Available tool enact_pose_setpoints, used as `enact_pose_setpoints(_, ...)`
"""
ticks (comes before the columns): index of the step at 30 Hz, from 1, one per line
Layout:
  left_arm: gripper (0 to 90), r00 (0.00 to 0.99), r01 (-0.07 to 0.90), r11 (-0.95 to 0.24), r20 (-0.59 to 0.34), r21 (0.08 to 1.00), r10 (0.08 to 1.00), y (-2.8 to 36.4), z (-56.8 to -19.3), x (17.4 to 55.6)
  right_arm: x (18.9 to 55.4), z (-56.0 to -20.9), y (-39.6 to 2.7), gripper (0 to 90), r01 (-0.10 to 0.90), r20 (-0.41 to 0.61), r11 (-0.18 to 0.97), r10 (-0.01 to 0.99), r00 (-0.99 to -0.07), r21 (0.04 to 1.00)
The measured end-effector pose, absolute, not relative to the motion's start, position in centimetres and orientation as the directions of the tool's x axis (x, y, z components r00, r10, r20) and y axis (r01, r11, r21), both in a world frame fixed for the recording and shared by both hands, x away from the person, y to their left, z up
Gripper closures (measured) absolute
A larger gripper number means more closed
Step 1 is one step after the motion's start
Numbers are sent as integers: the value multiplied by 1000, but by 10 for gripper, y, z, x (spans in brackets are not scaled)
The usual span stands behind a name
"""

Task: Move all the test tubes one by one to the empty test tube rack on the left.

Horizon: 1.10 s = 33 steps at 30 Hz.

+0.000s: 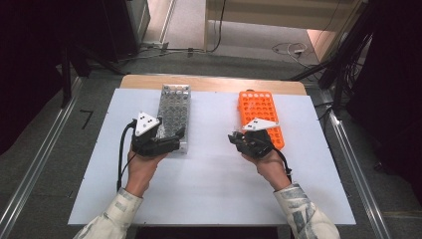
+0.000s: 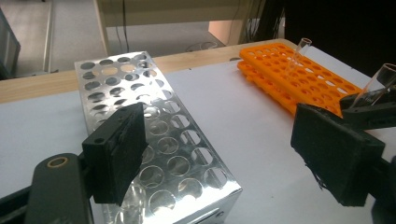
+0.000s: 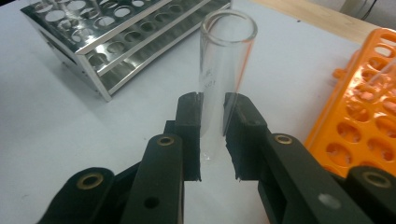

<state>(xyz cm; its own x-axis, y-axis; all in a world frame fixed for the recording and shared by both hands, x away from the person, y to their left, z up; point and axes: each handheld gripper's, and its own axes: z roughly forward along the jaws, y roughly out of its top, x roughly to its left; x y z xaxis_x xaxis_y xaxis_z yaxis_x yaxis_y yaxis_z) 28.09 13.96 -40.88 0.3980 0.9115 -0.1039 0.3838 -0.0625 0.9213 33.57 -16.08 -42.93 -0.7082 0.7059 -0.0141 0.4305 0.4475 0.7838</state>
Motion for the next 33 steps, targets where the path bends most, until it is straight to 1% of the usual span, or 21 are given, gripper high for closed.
enact_pose_setpoints(18,193,468,405,-98,-114,909,876,113,-419,279,322,-440,-128,736,394,-20,507,632,-775,766)
enact_pose_setpoints(33,232,513,411,-137,-104,901,852,98,-426,277,317,-447,-112,735,392,-10,528,606,-796,754)
